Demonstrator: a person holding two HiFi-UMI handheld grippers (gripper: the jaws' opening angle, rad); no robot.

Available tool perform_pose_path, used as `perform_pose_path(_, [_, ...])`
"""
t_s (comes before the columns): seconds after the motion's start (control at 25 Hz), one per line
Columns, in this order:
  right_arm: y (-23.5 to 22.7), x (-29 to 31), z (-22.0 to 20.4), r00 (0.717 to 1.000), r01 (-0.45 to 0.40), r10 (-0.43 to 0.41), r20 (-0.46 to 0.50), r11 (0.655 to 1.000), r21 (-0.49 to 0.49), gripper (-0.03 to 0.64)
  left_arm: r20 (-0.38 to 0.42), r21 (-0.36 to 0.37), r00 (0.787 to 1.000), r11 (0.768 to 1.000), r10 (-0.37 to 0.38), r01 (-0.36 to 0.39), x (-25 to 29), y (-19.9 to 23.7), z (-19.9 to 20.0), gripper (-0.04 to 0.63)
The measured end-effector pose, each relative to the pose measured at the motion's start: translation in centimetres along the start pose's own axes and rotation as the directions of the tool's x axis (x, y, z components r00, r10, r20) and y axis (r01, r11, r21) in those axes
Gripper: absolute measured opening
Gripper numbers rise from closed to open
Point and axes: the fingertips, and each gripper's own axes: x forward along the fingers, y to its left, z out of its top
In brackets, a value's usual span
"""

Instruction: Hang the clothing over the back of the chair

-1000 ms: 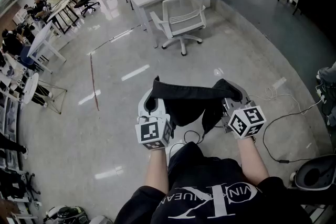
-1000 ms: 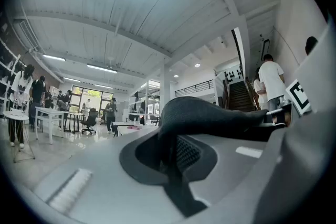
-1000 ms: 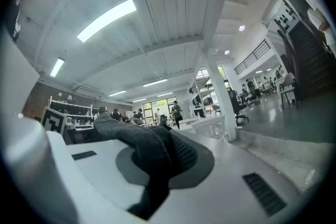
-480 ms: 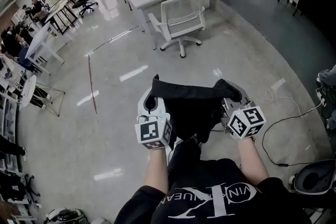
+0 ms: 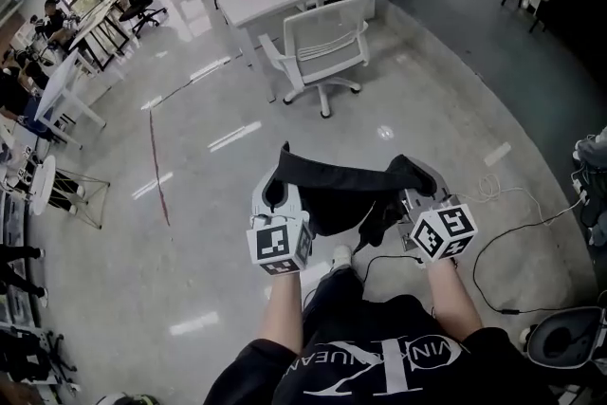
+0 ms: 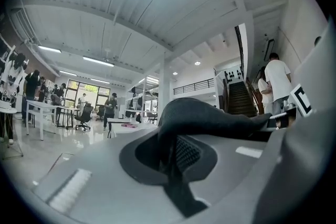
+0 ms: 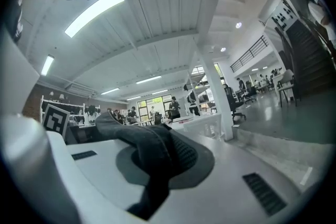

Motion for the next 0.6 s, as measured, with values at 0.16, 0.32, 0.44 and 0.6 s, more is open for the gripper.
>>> perform_pose_path(0.16, [-2.4,4.5,0.5,1.0,0.022,-0.022,-0.006,1.0,-0.004,0.026,-0.003,-0.016,1.0,1.0,-0.027,0.027,5.5,1.5,0.1,0.022])
perform_pose_path(0.32, [-4.9,8.8,1.3,0.998,0.054,-0.054,-0.011,0.999,-0.006,0.026,-0.012,-0.024,0.998,0.998,-0.061,0.06,10.9,2.6,-0.4,0.023])
perform_pose_path(0.44, [-6.6,11.9,1.3,0.997,0.071,-0.071,-0.012,0.997,0.007,0.026,-0.014,-0.042,0.996,0.996,-0.085,0.085,14.5,3.3,-0.8,0.023])
perform_pose_path(0.6, [-8.3,15.3,1.5,0.996,0.094,-0.094,0.001,0.995,0.034,0.026,-0.003,-0.065,0.994,0.992,-0.113,0.112,18.4,4.4,-1.0,0.021])
